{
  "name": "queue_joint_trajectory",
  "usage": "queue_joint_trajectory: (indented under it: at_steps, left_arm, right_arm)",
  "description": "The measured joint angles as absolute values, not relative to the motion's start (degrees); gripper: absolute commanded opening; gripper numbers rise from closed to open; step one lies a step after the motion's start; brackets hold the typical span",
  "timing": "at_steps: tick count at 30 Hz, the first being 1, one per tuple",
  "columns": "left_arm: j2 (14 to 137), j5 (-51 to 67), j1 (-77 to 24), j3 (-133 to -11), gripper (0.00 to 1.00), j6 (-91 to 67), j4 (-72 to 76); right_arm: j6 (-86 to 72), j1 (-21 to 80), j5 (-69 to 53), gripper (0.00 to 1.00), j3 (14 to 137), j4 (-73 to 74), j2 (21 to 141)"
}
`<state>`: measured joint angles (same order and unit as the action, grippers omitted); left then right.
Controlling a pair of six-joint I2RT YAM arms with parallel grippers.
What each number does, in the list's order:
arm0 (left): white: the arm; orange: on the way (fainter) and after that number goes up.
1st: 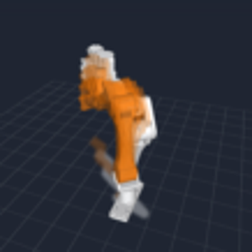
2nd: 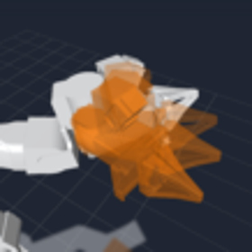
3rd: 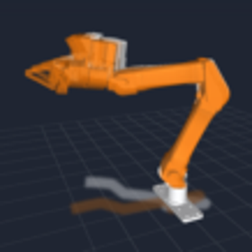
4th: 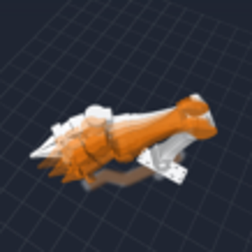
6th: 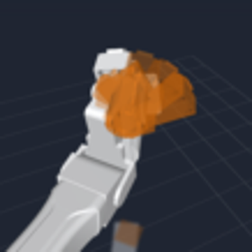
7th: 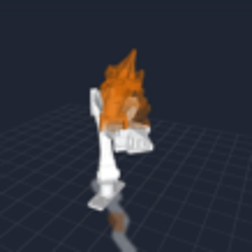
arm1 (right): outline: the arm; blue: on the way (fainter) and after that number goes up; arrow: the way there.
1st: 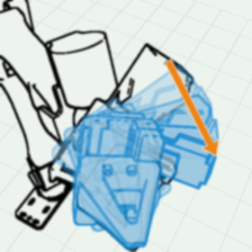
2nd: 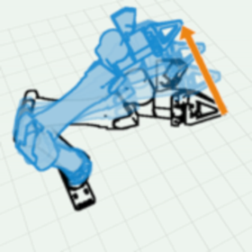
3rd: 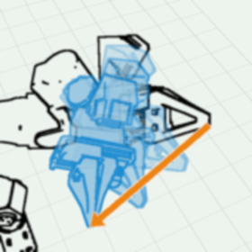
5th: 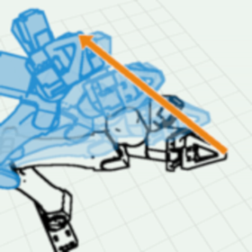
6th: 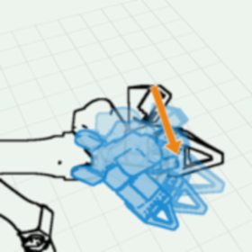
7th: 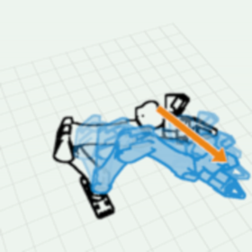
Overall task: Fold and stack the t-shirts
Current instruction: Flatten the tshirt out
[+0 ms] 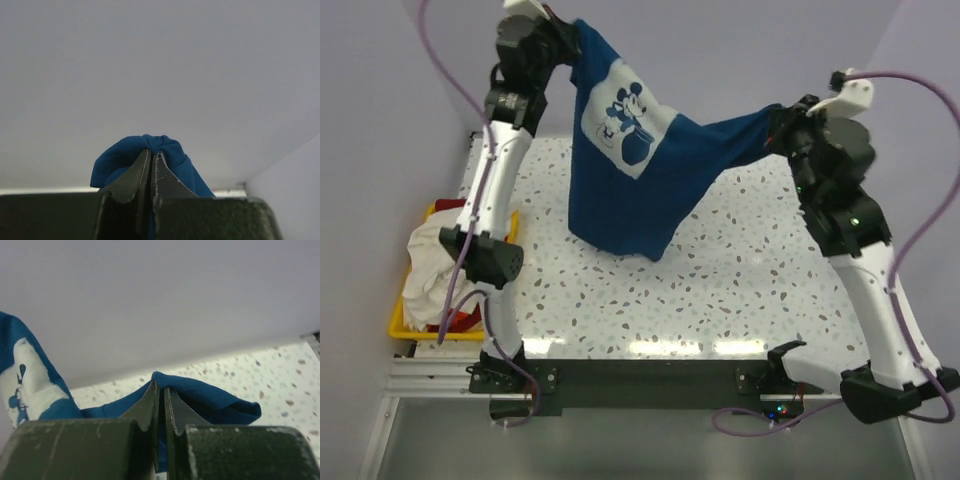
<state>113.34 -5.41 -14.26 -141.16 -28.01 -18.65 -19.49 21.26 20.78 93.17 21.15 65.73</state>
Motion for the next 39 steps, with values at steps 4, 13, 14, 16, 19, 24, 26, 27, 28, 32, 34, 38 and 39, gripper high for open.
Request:
queue_joint_trajectory:
  at_steps: [4,13,14,16,19,24,26,27,28,32,34,38,39]
  left_arm:
    - [126.7,0.6,-14.3,-137.8,0.25,-30.0,-18.7]
    - [135.2,5.7,-14.5,-120.1,0.73,-33.5,-24.8]
    - [132.7,5.3,-14.6,-116.9,0.73,-33.9,-25.4]
    - [125.3,2.9,-15.4,-109.8,0.73,-34.3,-25.6]
    - [111.1,-3.3,-19.0,-99.0,0.72,-35.4,-24.9]
    - [87.9,-9.9,-29.5,-76.1,0.56,-39.4,-21.0]
    - [84.8,-11.4,-31.4,-69.8,0.55,-41.1,-21.3]
    - [84.5,-12.4,-31.7,-67.0,0.55,-41.8,-21.3]
    - [85.0,-13.3,-31.6,-64.7,0.54,-42.5,-21.6]
    - [89.9,-15.4,-31.3,-60.8,0.5,-44.3,-24.5]
    - [91.4,-15.2,-31.3,-60.7,0.51,-44.4,-24.9]
    - [91.2,-14.8,-32.6,-59.9,0.6,-44.2,-24.1]
    - [90.9,-14.6,-33.5,-59.5,0.6,-44.0,-23.6]
  right_arm:
    - [-21.4,17.6,22.4,0.03,82.9,20.7,72.7]
    - [-29.3,7.1,18.2,0.0,62.7,22.4,83.0]
    - [-29.8,7.0,17.8,0.0,61.8,22.2,82.8]
    - [-30.9,7.1,16.8,0.0,60.5,21.4,82.5]
    - [-32.0,7.2,15.4,0.0,59.7,19.7,82.2]
    - [-32.6,7.2,13.8,0.0,58.8,18.2,82.1]
    - [-32.7,7.2,13.1,0.0,58.8,18.0,82.1]
    - [-32.8,7.2,12.4,0.0,58.8,17.8,82.1]
    - [-32.8,7.2,12.1,0.0,58.8,17.7,82.1]
    - [-33.1,7.2,10.7,0.0,58.9,17.4,81.6]
    - [-33.1,7.2,10.2,0.0,59.4,17.4,81.3]
    - [-33.0,7.2,9.4,0.0,63.7,18.0,81.2]
    - [-32.9,7.2,9.4,0.0,65.1,18.1,81.2]
